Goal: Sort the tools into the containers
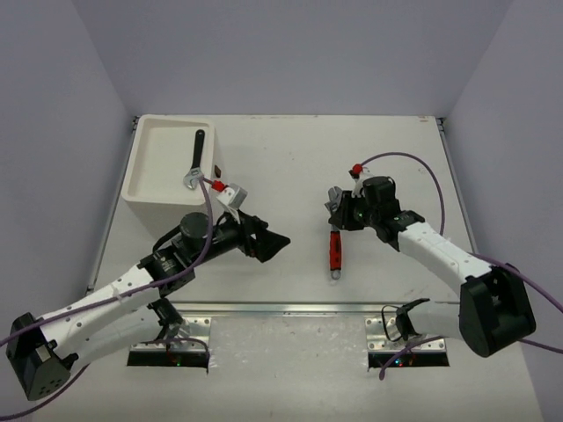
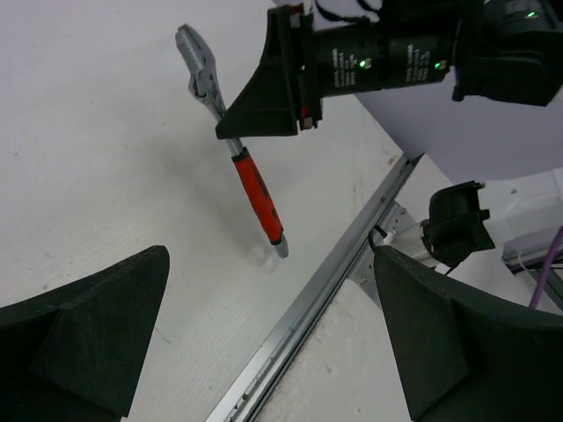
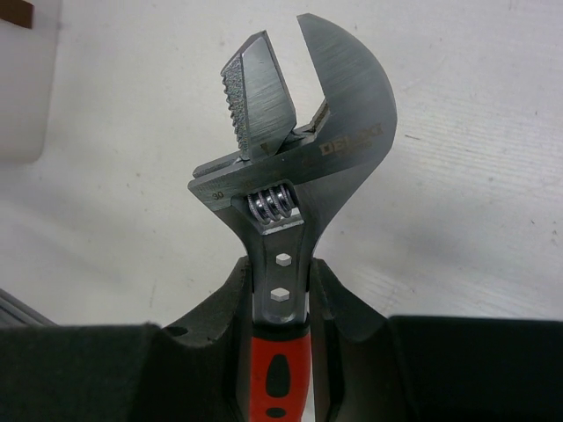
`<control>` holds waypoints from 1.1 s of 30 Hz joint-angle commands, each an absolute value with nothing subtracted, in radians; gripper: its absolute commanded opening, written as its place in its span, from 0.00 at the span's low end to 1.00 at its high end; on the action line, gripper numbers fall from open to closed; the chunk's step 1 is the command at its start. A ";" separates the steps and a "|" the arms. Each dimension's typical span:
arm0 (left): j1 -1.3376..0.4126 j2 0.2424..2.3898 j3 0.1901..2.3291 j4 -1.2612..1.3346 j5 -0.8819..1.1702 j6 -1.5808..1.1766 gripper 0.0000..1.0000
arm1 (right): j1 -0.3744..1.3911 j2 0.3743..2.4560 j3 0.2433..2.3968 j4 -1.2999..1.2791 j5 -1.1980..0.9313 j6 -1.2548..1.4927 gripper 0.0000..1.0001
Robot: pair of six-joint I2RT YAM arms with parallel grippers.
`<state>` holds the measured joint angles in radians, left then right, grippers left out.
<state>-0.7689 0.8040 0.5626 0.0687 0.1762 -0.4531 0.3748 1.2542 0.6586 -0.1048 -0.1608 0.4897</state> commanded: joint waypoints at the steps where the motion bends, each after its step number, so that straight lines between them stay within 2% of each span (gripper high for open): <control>1: -0.867 0.950 0.492 0.354 -0.053 -0.402 0.99 | 0.373 1.174 0.684 0.035 -0.211 0.549 0.00; 7: -0.925 1.191 0.595 0.458 -0.126 -0.320 1.00 | 0.373 1.068 0.675 0.035 -0.222 0.613 0.00; 15: -0.961 1.364 0.683 0.580 0.038 -0.365 0.92 | 0.371 0.957 0.669 0.034 -0.213 0.675 0.00; 18: -0.974 1.426 0.718 0.597 0.084 -0.383 0.85 | 0.372 0.943 0.674 0.041 -0.236 0.694 0.00; 21: -0.983 1.473 0.751 0.604 0.109 -0.388 0.73 | 0.372 0.932 0.682 0.039 -0.254 0.705 0.00; 23: -0.989 1.501 0.776 0.597 0.115 -0.392 0.56 | 0.371 0.923 0.691 0.027 -0.246 0.703 0.00; 29: -0.992 1.549 0.807 0.566 0.107 -0.396 0.42 | 0.371 0.878 0.695 0.020 -0.276 0.718 0.00; 32: -0.992 1.557 0.819 0.564 0.109 -0.397 0.27 | 0.373 0.852 0.688 0.021 -0.286 0.731 0.00; 33: -0.992 1.559 0.822 0.563 0.111 -0.397 0.25 | 0.373 0.847 0.685 0.021 -0.287 0.737 0.00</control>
<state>-0.9838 1.5541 0.7764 0.5242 0.0965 -0.3992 0.3748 0.9120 0.6415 -0.1173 -0.2356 0.6845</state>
